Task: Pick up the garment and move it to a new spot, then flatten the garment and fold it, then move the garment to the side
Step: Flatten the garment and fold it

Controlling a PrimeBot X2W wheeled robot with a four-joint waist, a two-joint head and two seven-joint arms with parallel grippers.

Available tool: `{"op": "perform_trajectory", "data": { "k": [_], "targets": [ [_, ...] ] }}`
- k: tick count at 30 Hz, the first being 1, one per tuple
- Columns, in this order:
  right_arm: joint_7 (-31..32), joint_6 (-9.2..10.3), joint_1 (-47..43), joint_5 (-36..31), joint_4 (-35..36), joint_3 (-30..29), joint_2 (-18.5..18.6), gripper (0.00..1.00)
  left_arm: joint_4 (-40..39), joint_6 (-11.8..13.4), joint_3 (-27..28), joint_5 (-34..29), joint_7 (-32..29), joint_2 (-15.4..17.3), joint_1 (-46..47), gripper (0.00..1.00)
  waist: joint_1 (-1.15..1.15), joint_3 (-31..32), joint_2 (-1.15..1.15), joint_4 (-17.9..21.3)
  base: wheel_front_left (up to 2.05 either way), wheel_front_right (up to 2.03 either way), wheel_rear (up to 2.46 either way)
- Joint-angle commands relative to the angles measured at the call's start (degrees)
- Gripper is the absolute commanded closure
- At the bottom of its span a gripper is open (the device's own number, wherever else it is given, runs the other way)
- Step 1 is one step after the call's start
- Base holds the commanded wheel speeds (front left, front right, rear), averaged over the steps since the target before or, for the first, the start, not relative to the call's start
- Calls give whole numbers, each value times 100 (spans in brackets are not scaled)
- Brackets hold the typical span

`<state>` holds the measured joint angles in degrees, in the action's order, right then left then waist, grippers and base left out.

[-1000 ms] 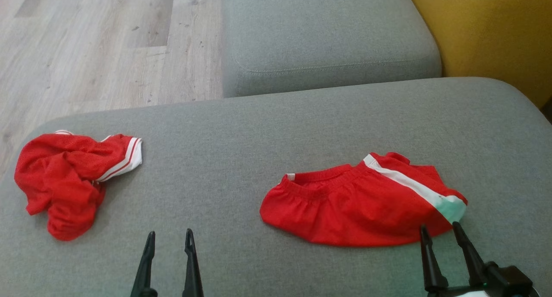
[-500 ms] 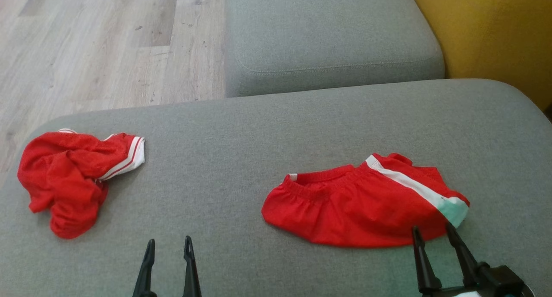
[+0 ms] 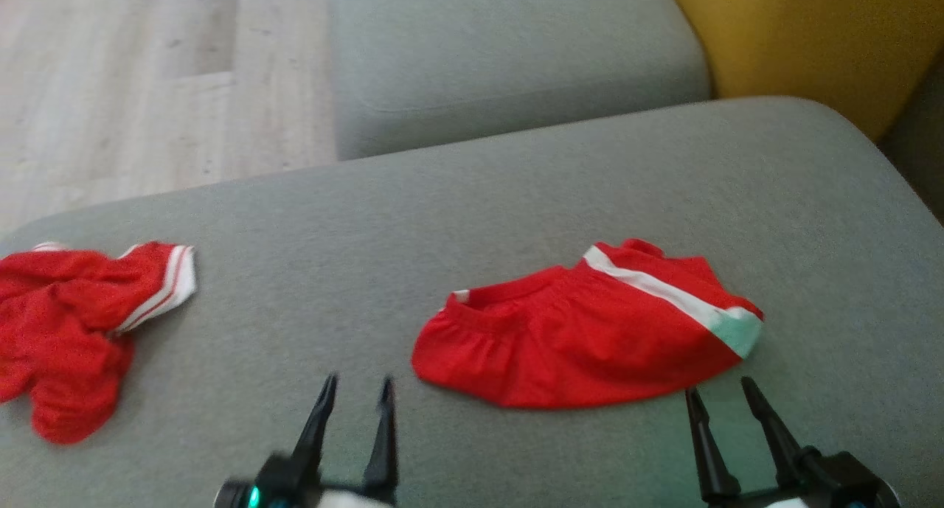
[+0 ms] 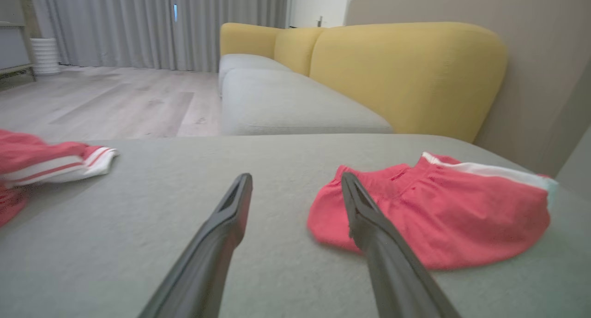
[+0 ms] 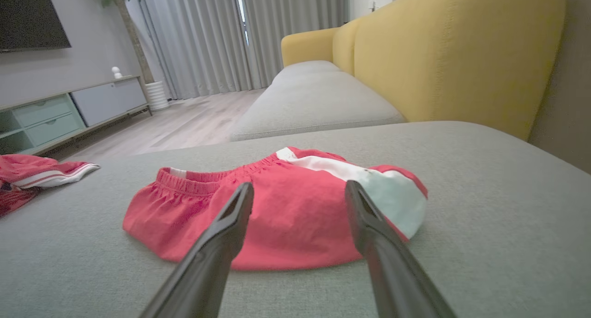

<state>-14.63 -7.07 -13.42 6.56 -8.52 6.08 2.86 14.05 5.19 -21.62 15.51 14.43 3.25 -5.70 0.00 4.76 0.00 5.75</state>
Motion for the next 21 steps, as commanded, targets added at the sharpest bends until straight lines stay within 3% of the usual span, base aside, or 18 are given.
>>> {"op": "perform_trajectory", "data": {
  "k": [1,11,21],
  "targets": [
    [-37,-42,341,-1,227,148,152,0,-95,-35,43,103,3,-37,564,0,0,-185,0,280,0,0,0],
    [-37,-42,700,154,466,287,300,0,444,-702,-1270,1560,-1525,-37,2912,0,0,-1154,0,1066,0,0,0],
    [-37,-42,1063,326,488,425,304,0,1863,-555,-2446,2516,-2526,-37,5026,0,0,-2134,0,1450,0,0,0]
  ]
}}
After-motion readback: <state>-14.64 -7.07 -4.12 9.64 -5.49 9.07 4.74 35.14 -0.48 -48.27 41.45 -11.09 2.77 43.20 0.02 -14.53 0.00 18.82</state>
